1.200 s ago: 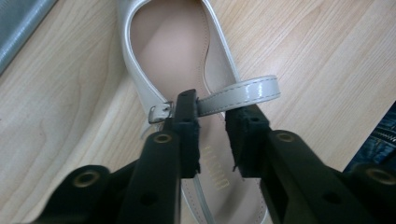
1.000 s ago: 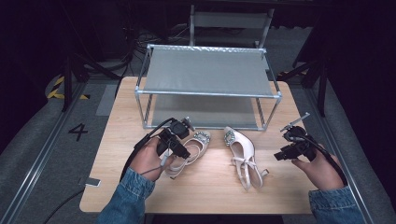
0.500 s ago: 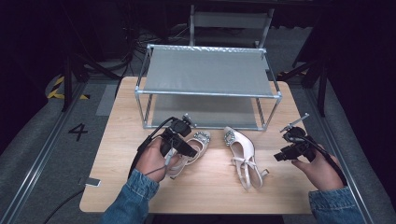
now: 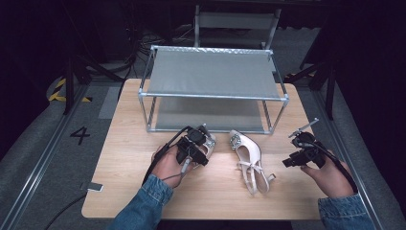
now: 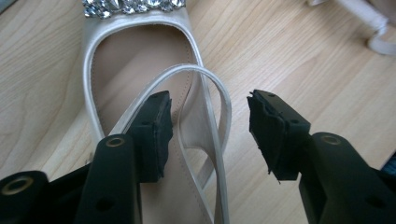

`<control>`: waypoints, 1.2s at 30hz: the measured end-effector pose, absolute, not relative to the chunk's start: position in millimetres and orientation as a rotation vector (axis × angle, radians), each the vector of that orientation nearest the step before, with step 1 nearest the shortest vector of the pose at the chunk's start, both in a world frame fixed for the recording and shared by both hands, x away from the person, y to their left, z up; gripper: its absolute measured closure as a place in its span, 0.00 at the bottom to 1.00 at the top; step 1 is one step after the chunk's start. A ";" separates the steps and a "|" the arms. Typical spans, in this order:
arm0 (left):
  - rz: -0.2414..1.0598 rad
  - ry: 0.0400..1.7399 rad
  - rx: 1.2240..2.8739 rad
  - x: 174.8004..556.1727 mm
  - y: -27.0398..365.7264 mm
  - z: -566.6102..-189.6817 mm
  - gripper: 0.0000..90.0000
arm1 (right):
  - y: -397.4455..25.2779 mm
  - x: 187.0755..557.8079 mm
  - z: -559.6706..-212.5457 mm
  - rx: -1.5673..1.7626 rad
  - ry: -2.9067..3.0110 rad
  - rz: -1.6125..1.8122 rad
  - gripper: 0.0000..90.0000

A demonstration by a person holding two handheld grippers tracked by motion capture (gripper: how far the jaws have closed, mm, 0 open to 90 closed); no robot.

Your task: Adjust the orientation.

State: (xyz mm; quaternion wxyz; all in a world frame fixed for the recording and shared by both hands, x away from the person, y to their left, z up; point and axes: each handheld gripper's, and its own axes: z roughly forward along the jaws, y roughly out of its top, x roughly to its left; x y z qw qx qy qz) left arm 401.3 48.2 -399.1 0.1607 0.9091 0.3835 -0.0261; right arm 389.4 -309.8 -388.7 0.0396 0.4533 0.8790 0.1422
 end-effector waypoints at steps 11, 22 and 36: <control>-0.013 1.096 2.691 404.1 30.4 -418.5 0.68 | -315.0 385.3 -391.9 1.414 2.689 0.429 0.61; 0.083 1.096 2.713 401.2 29.0 -417.4 0.94 | -315.4 385.1 -393.5 1.409 2.694 0.419 0.61; 0.146 1.159 2.580 405.5 60.0 -390.3 0.95 | -314.3 387.7 -394.8 1.408 2.703 0.424 0.61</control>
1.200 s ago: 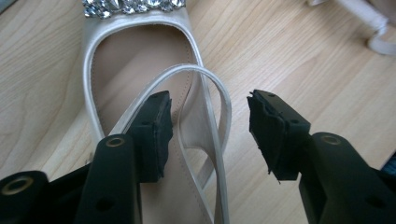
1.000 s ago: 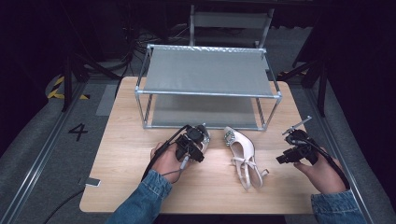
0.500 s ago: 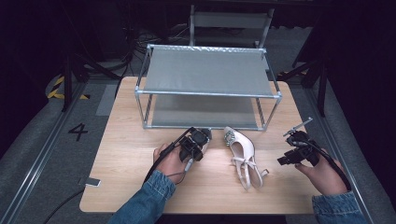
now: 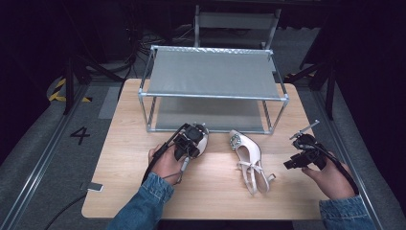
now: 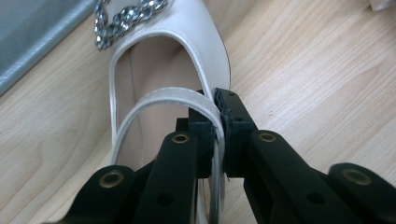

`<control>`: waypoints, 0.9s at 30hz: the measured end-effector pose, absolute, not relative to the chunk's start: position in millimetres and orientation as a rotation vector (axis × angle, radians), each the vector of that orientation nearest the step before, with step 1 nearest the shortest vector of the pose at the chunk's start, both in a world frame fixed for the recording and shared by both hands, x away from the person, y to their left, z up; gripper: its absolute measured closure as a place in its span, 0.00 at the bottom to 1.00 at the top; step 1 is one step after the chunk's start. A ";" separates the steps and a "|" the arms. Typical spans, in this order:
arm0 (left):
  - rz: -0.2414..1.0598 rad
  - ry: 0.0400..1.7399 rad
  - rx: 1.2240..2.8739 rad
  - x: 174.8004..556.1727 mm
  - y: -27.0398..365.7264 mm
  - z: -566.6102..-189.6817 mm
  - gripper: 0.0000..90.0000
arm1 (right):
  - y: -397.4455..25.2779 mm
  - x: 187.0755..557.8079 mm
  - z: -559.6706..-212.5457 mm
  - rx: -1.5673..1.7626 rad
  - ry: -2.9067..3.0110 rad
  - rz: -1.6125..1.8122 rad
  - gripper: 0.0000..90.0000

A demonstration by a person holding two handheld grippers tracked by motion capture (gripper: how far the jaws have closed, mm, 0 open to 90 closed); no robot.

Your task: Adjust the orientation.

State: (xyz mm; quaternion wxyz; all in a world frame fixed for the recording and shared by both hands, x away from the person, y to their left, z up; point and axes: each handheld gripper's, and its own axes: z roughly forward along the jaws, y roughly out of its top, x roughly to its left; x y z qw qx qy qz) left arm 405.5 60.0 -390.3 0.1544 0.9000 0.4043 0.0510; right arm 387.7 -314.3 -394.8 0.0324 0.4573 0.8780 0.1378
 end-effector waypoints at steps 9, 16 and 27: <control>0.249 1.200 2.486 414.5 75.1 -371.9 0.95 | -312.6 391.2 -398.0 1.397 2.714 0.423 0.61; 0.330 1.220 2.425 427.4 77.1 -371.2 0.95 | -309.6 392.3 -399.2 1.396 2.724 0.412 0.62; 0.384 1.239 2.379 457.4 70.0 -381.1 0.94 | -309.3 392.7 -401.4 1.392 2.731 0.409 0.62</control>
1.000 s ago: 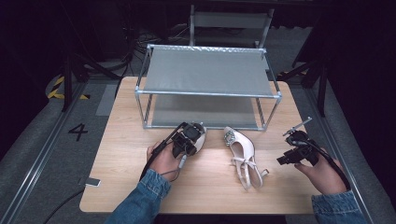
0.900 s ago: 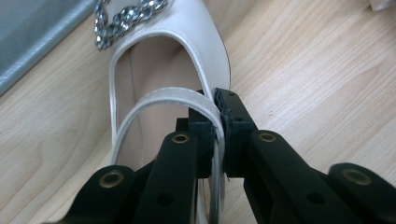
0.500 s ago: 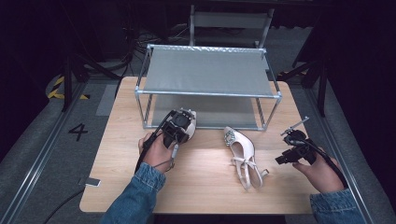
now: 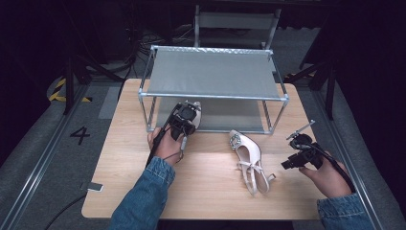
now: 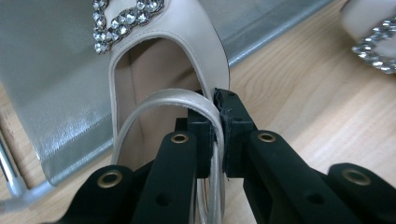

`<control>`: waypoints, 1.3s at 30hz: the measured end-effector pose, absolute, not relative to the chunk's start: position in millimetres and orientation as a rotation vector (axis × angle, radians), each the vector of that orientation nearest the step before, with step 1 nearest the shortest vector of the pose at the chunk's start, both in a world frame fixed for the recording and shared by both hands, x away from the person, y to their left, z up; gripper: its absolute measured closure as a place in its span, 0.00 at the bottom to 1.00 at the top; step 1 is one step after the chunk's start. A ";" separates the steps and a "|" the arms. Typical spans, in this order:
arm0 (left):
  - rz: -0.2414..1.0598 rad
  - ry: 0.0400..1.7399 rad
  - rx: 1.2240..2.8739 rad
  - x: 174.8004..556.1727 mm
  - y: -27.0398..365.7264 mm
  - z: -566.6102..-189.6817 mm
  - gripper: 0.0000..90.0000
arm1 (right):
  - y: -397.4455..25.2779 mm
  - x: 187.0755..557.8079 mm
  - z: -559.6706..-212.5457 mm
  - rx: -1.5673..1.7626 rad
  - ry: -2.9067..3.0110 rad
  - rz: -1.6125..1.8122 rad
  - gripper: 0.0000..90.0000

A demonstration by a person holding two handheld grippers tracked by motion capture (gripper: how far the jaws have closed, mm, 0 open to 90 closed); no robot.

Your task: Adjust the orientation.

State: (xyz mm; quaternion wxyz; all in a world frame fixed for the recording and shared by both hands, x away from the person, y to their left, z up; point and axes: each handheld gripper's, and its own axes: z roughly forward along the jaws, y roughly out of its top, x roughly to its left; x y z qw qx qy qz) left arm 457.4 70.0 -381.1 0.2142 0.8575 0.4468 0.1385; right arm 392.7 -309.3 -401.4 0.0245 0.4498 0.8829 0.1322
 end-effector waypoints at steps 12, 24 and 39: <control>0.447 1.261 2.345 473.3 58.8 -390.9 0.94 | -307.9 390.9 -404.8 1.382 2.742 0.396 0.62; 0.344 1.311 2.327 486.4 49.9 -403.1 0.94 | -307.0 389.1 -409.0 1.375 2.749 0.383 0.61; 0.189 1.233 2.256 482.2 54.2 -394.4 0.59 | -306.2 388.3 -411.4 1.375 2.756 0.366 0.61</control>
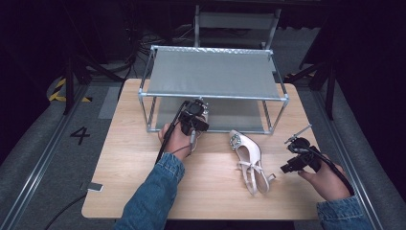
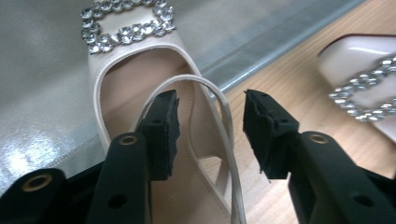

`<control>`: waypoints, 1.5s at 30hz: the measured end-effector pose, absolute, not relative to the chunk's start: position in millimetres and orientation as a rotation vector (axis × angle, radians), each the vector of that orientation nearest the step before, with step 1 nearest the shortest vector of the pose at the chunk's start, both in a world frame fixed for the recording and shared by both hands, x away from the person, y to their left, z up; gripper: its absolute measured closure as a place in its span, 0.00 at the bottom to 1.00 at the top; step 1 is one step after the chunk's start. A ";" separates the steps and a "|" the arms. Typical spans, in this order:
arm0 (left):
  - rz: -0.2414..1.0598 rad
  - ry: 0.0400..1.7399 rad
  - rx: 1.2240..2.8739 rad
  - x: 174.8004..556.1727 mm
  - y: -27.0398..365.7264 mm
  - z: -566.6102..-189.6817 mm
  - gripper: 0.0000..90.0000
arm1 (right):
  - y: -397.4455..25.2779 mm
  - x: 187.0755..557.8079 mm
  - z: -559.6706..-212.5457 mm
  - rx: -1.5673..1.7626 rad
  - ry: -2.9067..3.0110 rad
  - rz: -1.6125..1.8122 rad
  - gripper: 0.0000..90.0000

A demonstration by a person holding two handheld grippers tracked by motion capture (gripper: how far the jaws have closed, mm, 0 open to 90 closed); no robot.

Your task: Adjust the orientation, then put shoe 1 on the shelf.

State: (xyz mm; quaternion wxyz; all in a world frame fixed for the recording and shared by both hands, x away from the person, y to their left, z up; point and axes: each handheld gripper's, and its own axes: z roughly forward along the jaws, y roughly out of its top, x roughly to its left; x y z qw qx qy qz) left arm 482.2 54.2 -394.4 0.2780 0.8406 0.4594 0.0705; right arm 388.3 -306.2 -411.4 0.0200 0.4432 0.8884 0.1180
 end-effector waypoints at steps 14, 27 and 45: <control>0.174 1.129 2.201 454.8 80.0 -362.9 0.50 | -301.9 389.1 -411.7 1.365 2.763 0.368 0.61; 0.218 0.970 2.337 417.3 113.3 -354.0 0.49 | -302.2 389.6 -409.9 1.363 2.758 0.370 0.61; 0.095 0.949 2.383 390.6 150.0 -396.1 0.54 | -289.4 401.0 -408.3 1.305 2.788 0.378 0.61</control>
